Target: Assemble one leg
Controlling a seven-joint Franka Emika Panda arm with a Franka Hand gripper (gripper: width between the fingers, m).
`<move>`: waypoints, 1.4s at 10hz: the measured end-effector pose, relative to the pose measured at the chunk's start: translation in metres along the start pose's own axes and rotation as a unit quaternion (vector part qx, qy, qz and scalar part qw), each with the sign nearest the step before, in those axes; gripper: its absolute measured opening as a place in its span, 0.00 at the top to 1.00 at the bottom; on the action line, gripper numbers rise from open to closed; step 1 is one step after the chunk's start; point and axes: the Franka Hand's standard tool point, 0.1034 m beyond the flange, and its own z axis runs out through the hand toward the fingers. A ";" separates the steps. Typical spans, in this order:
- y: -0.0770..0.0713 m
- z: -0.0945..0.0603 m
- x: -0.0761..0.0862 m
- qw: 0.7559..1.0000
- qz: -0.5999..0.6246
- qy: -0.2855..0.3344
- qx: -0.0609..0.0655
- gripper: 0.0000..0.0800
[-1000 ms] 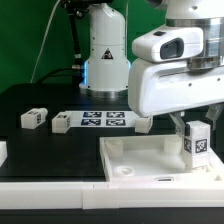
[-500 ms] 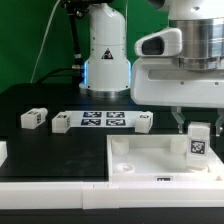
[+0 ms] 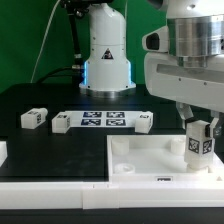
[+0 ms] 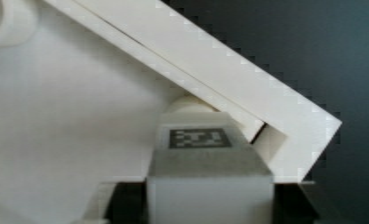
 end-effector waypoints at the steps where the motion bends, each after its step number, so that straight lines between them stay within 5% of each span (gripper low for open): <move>1: 0.000 0.000 0.000 1.000 -0.027 0.000 0.000 0.62; 2: 0.000 0.001 0.000 0.999 -0.034 -0.001 0.000 0.41; 3: 0.001 0.002 0.001 0.995 -0.096 0.001 -0.002 0.41; 4: 0.000 0.003 0.000 0.985 -0.170 0.000 -0.003 0.23; 5: -0.001 0.003 -0.003 0.974 -0.224 0.000 -0.003 0.20; 11: -0.003 0.004 -0.004 0.822 -0.569 -0.004 -0.009 0.19; 13: -0.003 0.004 -0.003 0.812 -0.583 -0.005 -0.008 0.23; 14: -0.003 0.004 -0.003 0.813 -0.583 -0.005 -0.008 0.46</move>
Offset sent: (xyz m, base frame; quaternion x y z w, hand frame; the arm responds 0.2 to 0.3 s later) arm 0.0054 -0.0020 -0.0025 -0.0190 0.0153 -0.3316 0.9431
